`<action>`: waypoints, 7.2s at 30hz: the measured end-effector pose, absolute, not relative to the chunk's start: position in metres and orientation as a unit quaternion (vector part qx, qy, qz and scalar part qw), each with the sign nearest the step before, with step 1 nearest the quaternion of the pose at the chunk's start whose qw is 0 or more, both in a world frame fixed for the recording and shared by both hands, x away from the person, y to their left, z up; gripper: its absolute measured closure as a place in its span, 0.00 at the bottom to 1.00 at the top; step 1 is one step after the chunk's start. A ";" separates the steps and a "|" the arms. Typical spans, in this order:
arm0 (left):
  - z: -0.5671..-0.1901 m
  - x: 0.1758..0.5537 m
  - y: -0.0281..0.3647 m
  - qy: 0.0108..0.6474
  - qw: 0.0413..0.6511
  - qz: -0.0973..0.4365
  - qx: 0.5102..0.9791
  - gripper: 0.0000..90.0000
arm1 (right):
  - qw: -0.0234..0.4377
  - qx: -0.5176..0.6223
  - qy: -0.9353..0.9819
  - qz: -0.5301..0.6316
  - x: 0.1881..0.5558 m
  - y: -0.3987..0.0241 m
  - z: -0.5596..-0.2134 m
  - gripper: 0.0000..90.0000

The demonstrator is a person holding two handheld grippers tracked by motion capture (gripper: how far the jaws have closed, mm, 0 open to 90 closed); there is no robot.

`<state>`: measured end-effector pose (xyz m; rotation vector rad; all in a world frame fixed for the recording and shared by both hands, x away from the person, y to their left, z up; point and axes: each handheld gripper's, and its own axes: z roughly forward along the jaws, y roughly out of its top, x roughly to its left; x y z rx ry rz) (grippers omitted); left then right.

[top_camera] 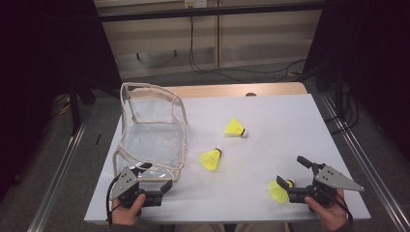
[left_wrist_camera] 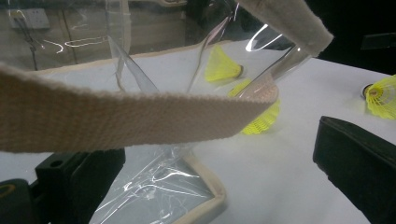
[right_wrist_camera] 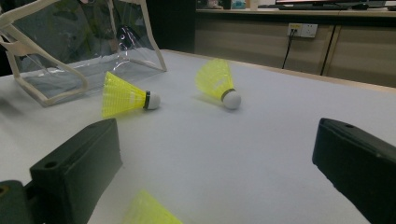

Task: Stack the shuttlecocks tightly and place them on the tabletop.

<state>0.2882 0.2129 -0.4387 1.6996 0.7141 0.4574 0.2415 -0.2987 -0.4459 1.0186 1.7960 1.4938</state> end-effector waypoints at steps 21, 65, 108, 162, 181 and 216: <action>-0.439 0.283 0.198 0.290 0.578 0.165 0.745 0.02 | 0.297 0.379 0.675 0.559 0.242 -0.300 -0.445 0.00; -0.445 0.275 0.154 0.258 0.550 0.119 0.785 0.03 | 0.297 0.373 0.676 0.561 0.243 -0.298 -0.444 0.01; -0.445 0.280 0.100 0.248 0.539 0.097 0.799 0.03 | 0.296 0.369 0.680 0.560 0.243 -0.298 -0.444 0.01; -0.448 0.295 0.044 0.264 0.507 0.103 0.814 0.04 | 0.298 0.366 0.681 0.560 0.242 -0.298 -0.444 0.01; -0.451 0.310 0.035 0.317 0.492 0.121 0.802 0.08 | 0.301 0.368 0.679 0.559 0.242 -0.299 -0.443 0.01; -0.452 0.344 0.023 0.404 0.437 0.196 0.779 0.58 | 0.294 0.362 0.679 0.567 0.242 -0.299 -0.444 0.01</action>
